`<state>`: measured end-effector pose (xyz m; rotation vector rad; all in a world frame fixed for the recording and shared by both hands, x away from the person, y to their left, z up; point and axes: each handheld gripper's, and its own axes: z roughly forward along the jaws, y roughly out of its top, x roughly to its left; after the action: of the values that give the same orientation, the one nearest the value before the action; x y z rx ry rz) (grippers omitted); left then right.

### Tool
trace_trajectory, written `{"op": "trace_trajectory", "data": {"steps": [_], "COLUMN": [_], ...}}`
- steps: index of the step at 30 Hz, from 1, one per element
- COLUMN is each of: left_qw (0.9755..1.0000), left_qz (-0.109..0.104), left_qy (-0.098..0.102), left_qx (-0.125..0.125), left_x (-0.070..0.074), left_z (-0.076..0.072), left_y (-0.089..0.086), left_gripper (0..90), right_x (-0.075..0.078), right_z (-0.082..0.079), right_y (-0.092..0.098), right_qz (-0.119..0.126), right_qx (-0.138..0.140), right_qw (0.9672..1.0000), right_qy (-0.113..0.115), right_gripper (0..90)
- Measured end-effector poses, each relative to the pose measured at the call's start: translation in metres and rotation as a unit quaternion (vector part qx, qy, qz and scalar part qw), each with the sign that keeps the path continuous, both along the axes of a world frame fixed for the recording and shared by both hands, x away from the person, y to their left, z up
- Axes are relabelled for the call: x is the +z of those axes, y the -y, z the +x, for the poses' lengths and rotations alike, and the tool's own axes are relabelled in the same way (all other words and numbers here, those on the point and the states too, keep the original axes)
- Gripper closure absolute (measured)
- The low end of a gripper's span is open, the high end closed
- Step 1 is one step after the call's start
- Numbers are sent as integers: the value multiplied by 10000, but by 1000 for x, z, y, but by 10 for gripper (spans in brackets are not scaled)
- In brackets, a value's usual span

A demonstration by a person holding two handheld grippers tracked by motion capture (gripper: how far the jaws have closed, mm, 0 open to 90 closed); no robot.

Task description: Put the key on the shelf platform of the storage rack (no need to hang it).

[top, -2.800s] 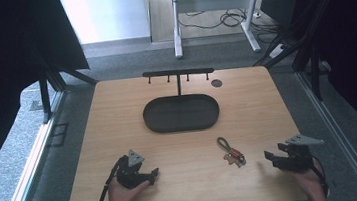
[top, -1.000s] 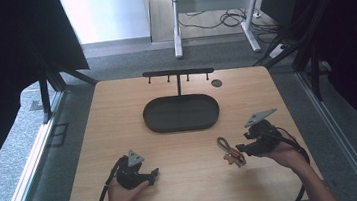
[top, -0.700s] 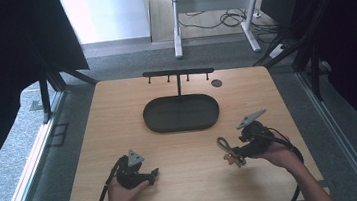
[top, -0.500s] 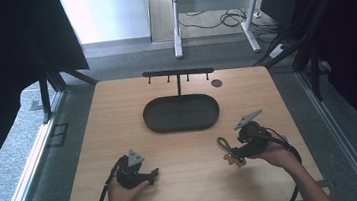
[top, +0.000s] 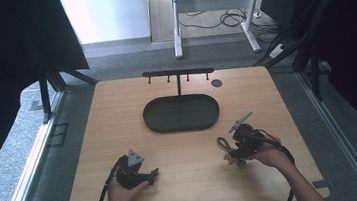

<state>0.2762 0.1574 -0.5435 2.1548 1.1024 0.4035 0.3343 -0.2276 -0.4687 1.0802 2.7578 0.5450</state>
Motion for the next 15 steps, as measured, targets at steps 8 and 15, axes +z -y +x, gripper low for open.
{"op": "trace_trajectory", "data": {"steps": [8,15], "left_qw": [10000,10000], "left_qz": [-3,-3], "left_qy": [0,2], "left_qx": [1,1], "left_x": [0,0], "left_z": [0,0], "left_y": [0,0], "left_gripper": [145,146], "right_x": [-16,-22], "right_z": [6,9], "right_y": [4,4], "right_qz": [-103,-154], "right_qx": [-107,-123], "right_qw": [9998,9997], "right_qy": [-118,-168], "right_gripper": [539,575]}}
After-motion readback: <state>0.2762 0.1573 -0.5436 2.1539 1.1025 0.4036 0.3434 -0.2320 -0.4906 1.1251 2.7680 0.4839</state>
